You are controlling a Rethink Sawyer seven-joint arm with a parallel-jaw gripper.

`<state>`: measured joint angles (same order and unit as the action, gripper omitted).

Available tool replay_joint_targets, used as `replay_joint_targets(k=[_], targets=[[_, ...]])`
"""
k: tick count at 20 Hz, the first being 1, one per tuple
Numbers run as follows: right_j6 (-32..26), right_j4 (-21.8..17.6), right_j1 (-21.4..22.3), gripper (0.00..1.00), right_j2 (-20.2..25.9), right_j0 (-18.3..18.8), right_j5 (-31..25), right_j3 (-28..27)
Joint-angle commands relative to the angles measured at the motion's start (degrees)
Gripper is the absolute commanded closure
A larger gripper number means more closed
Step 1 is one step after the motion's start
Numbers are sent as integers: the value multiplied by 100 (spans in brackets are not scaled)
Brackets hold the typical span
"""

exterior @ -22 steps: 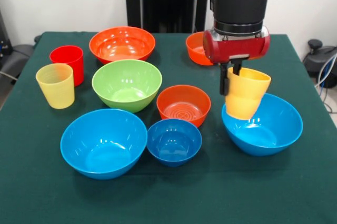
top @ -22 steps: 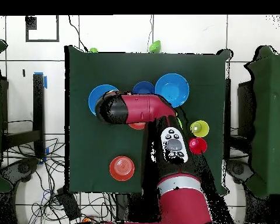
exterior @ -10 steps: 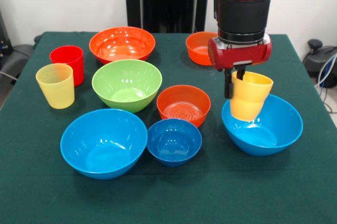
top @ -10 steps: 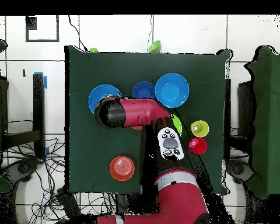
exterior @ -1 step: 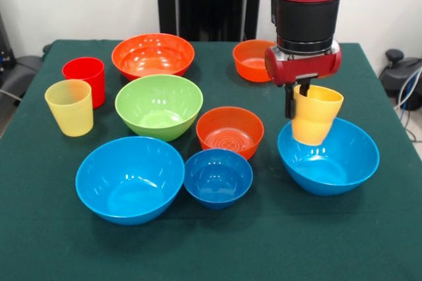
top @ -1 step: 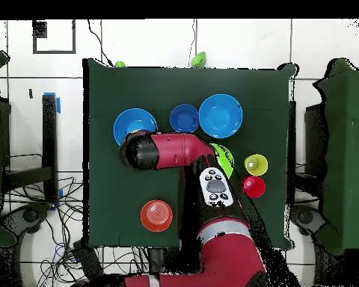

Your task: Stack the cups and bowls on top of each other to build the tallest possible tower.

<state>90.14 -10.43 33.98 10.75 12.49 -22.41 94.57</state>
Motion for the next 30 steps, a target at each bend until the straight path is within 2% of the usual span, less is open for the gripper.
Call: replay_joint_targets(k=[1, 11, 23, 28, 30], targets=[[481, -74, -263, 100, 496, 104, 317, 125], [605, -76, -436, 100, 452, -2, 599, -7], [830, 57, -525, 100, 268, -241, 661, -53], [806, 92, -723, 100, 255, -245, 627, -135], [817, 46, -817, 100, 255, -235, 792, -94]])
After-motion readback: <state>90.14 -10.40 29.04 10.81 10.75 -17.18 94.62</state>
